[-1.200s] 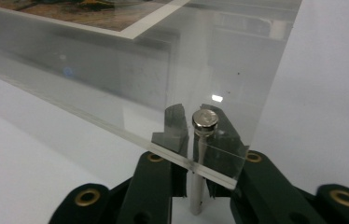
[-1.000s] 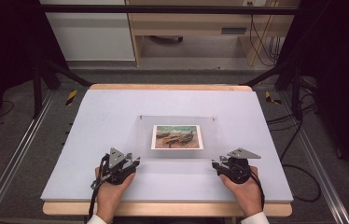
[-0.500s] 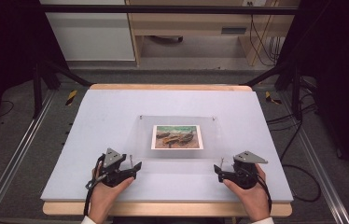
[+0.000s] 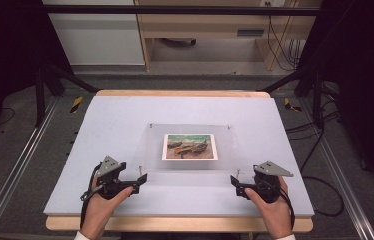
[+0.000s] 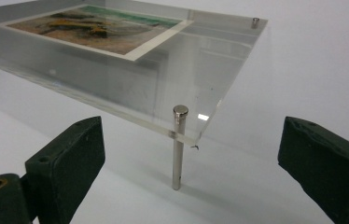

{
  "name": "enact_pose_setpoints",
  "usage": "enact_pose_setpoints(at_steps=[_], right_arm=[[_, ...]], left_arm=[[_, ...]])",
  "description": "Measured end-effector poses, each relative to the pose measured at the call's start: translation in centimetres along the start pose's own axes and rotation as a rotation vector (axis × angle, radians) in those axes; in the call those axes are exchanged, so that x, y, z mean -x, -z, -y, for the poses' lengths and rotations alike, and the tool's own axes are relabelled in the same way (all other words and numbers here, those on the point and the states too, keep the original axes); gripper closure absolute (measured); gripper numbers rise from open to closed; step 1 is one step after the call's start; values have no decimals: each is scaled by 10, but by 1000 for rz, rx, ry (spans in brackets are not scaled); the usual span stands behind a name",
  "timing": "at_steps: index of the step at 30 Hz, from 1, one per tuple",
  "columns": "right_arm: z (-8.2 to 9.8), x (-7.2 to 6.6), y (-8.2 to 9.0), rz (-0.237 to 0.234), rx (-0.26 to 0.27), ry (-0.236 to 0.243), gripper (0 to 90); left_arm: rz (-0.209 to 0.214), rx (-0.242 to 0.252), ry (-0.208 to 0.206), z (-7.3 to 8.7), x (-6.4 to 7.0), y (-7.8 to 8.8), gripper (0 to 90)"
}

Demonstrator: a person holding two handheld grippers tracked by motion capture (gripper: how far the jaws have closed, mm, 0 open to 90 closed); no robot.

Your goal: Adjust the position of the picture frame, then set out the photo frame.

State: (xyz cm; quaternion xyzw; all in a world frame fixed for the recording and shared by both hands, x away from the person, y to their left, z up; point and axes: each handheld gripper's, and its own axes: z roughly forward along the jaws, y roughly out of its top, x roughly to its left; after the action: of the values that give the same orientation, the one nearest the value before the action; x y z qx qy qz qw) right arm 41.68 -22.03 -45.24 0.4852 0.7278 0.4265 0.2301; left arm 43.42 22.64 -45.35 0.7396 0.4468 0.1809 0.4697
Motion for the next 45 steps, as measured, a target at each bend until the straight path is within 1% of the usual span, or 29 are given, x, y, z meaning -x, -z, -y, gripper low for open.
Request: enact_pose_setpoints(at_steps=[3,4,5,7,9,11,12,13,14,15,16,19,20,21,22,23,24,26,28,29,32,33,35,38,40,42,43,44,45], right_arm=[[-2,-1,1,11,6,-2,79],[-4,-1,2,20,14,6,82],[-6,-2,3,22,16,3,83],[-10,-3,4,29,29,12,83],[-13,-3,4,31,36,11,83],[-22,-4,3,36,51,20,89],[-29,-2,0,36,57,20,96],[-34,-2,-3,33,55,16,99],[-38,-1,-5,29,53,13,98],[-38,-1,-5,29,53,13,98],[-46,1,-12,28,41,18,100],[-54,3,-20,27,29,22,106],[-60,7,-29,15,18,9,109],[-60,7,-29,15,18,9,109],[-61,9,-35,-3,11,-3,112],[-61,9,-35,-3,11,-3,112],[-60,10,-38,1,9,-4,117],[-58,9,-43,-8,-10,0,123],[-56,9,-44,-12,-16,-6,139],[-54,9,-46,-18,-29,-4,145],[-52,9,-48,-28,-46,-21,170],[-51,10,-48,-33,-58,-38,188],[-50,11,-49,-42,-58,-37,199],[-48,12,-51,-61,-74,-57,211],[-47,13,-52,-64,-78,-65,211],[-44,13,-55,-69,-93,-76,211],[-44,13,-55,-69,-93,-76,211],[-44,13,-55,-76,-95,-89,211],[-43,13,-55,-86,-94,-96,200]], left_arm=[[12,14,-4,-2,-2,1,56],[5,34,-8,-5,-2,4,64],[3,41,-8,-7,-3,5,67],[5,45,-5,-10,-4,6,68],[8,49,-8,-19,-6,5,68],[19,50,0,-29,-10,2,69],[30,41,-6,-38,-12,-3,67],[29,42,-13,-42,-13,-6,68],[29,42,-13,-42,-13,-6,70],[27,40,-19,-47,-15,-9,70],[27,32,-24,-51,-16,-13,68],[56,22,-18,-59,-19,-23,66],[66,26,-10,-59,-20,-27,68],[68,25,-7,-59,-21,-28,68],[60,18,-7,-57,-22,-31,73],[56,4,-12,-56,-23,-33,73],[52,5,-9,-55,-23,-33,74],[45,14,15,-51,-25,-33,82],[46,9,31,-48,-27,-35,87],[47,8,41,-46,-27,-36,91],[56,-1,66,-42,-28,-40,110],[57,-2,70,-41,-28,-41,118],[72,-4,84,-40,-29,-42,127],[84,-22,111,-36,-28,-47,156],[91,-30,114,-35,-28,-48,160],[111,-51,142,-32,-27,-51,165],[111,-51,142,-32,-27,-51,166],[114,-56,140,-31,-26,-52,166],[123,-69,137,-30,-25,-53,170]])
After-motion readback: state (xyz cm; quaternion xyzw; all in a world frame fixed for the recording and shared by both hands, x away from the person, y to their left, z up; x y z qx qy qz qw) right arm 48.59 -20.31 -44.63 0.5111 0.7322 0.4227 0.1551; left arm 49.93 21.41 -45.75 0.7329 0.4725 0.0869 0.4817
